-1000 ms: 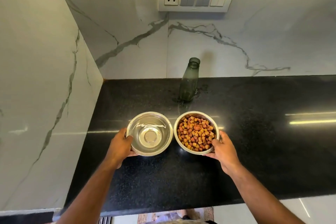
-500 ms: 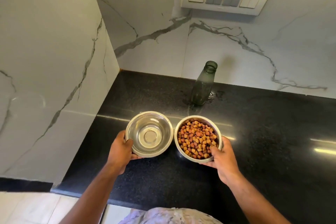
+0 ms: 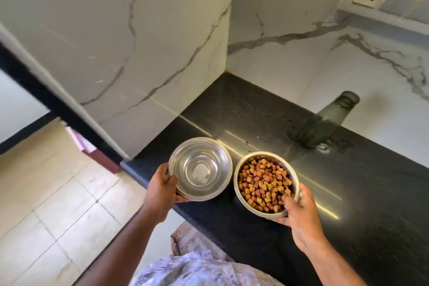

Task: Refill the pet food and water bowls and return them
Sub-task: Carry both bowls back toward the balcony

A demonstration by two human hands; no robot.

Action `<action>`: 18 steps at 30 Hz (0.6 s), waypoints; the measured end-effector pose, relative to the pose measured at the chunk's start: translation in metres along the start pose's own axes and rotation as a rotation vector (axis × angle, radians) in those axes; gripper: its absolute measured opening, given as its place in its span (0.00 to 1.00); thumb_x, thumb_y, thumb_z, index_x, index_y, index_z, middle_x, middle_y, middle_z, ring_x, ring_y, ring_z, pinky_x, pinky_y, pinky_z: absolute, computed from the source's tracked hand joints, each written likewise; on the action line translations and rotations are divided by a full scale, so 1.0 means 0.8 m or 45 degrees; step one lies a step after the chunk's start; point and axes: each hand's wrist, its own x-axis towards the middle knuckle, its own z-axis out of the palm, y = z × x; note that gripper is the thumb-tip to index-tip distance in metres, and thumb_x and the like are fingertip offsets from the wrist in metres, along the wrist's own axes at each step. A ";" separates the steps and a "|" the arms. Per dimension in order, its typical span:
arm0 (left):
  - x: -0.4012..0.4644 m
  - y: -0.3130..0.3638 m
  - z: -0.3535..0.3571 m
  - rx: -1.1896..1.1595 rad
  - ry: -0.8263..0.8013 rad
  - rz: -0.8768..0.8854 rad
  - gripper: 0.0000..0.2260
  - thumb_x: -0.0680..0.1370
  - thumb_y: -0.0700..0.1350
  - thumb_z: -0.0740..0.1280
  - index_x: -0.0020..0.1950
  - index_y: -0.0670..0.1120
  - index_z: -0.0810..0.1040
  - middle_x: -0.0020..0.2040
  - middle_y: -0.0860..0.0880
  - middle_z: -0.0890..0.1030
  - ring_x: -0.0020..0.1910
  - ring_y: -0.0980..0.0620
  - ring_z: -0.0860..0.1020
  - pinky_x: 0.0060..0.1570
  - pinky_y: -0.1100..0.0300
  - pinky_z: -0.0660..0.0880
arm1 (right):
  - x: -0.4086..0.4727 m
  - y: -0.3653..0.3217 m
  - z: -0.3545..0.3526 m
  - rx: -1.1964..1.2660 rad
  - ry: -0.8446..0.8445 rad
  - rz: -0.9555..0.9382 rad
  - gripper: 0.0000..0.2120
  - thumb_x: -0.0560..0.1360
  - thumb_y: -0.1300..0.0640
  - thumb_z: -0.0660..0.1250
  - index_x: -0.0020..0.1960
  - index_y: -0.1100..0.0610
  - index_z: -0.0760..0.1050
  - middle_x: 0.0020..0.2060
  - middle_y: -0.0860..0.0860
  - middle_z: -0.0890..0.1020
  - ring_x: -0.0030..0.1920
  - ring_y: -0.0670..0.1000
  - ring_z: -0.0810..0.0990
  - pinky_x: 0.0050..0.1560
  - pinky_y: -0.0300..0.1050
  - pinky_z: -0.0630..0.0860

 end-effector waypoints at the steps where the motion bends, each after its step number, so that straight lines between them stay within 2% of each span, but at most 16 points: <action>1: -0.009 -0.004 -0.013 -0.017 0.029 0.003 0.14 0.83 0.36 0.62 0.67 0.48 0.72 0.55 0.43 0.82 0.49 0.43 0.86 0.39 0.44 0.85 | -0.005 0.001 0.009 -0.018 -0.032 -0.010 0.21 0.84 0.68 0.59 0.67 0.45 0.68 0.62 0.52 0.76 0.63 0.58 0.79 0.40 0.59 0.85; 5: -0.040 -0.026 -0.069 -0.146 0.155 -0.008 0.15 0.82 0.33 0.59 0.61 0.49 0.75 0.52 0.38 0.83 0.42 0.40 0.87 0.34 0.48 0.84 | -0.029 0.008 0.053 -0.091 -0.178 -0.058 0.20 0.83 0.69 0.58 0.66 0.47 0.69 0.61 0.52 0.79 0.60 0.58 0.81 0.35 0.54 0.84; 9: -0.068 -0.053 -0.136 -0.226 0.271 -0.029 0.16 0.81 0.32 0.58 0.65 0.46 0.75 0.52 0.36 0.83 0.40 0.40 0.87 0.34 0.45 0.84 | -0.057 0.020 0.104 -0.149 -0.301 -0.086 0.20 0.83 0.70 0.58 0.67 0.50 0.69 0.60 0.53 0.80 0.58 0.59 0.82 0.34 0.54 0.84; 15: -0.114 -0.096 -0.251 -0.342 0.417 -0.042 0.14 0.81 0.31 0.56 0.61 0.43 0.75 0.52 0.34 0.82 0.39 0.39 0.86 0.35 0.43 0.84 | -0.111 0.054 0.195 -0.247 -0.446 -0.107 0.20 0.82 0.70 0.57 0.68 0.52 0.69 0.59 0.55 0.81 0.56 0.60 0.83 0.34 0.52 0.84; 18: -0.130 -0.124 -0.309 -0.387 0.490 -0.069 0.14 0.82 0.31 0.56 0.61 0.44 0.75 0.52 0.34 0.81 0.38 0.41 0.86 0.35 0.43 0.84 | -0.140 0.078 0.244 -0.313 -0.483 -0.114 0.21 0.81 0.71 0.57 0.68 0.51 0.69 0.58 0.57 0.81 0.56 0.62 0.83 0.32 0.47 0.82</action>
